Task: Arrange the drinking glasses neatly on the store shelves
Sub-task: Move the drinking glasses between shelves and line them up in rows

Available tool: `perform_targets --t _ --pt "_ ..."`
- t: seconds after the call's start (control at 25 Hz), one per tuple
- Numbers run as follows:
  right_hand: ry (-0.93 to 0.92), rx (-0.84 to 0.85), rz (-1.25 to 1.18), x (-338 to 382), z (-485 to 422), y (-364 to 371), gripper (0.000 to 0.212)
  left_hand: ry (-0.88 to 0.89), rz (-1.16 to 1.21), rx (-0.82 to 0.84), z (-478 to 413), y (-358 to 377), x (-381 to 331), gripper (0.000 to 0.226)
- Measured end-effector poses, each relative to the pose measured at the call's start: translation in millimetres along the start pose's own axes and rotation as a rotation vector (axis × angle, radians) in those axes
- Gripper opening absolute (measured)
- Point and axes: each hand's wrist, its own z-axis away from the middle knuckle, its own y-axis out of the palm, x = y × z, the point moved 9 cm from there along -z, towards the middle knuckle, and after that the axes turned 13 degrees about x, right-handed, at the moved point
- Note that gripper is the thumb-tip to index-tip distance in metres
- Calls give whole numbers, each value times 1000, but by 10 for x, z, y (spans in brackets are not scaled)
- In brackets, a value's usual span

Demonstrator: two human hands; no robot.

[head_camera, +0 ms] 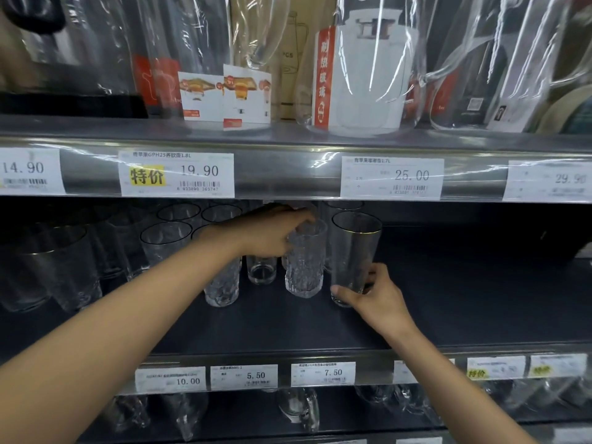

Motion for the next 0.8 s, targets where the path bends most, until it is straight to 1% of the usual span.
perform_targets --t 0.12,0.28,0.48,0.56,0.72,0.8 --pt "5 -7 16 -15 -27 -16 57 -4 39 35 -49 27 75 57" --pt "-1 -5 14 -25 -35 -11 54 50 111 34 -66 46 51 64" --pt "-1 14 -33 -53 -37 -3 52 87 157 36 -105 64 2 56" --pt "-3 32 -60 -51 -27 6 53 98 138 31 -105 65 -8 54" --pt "5 42 -70 -66 -31 22 51 81 49 65 -98 95 45 59" --pt "6 44 -79 -67 -37 21 54 67 38 76 -117 124 97 56"
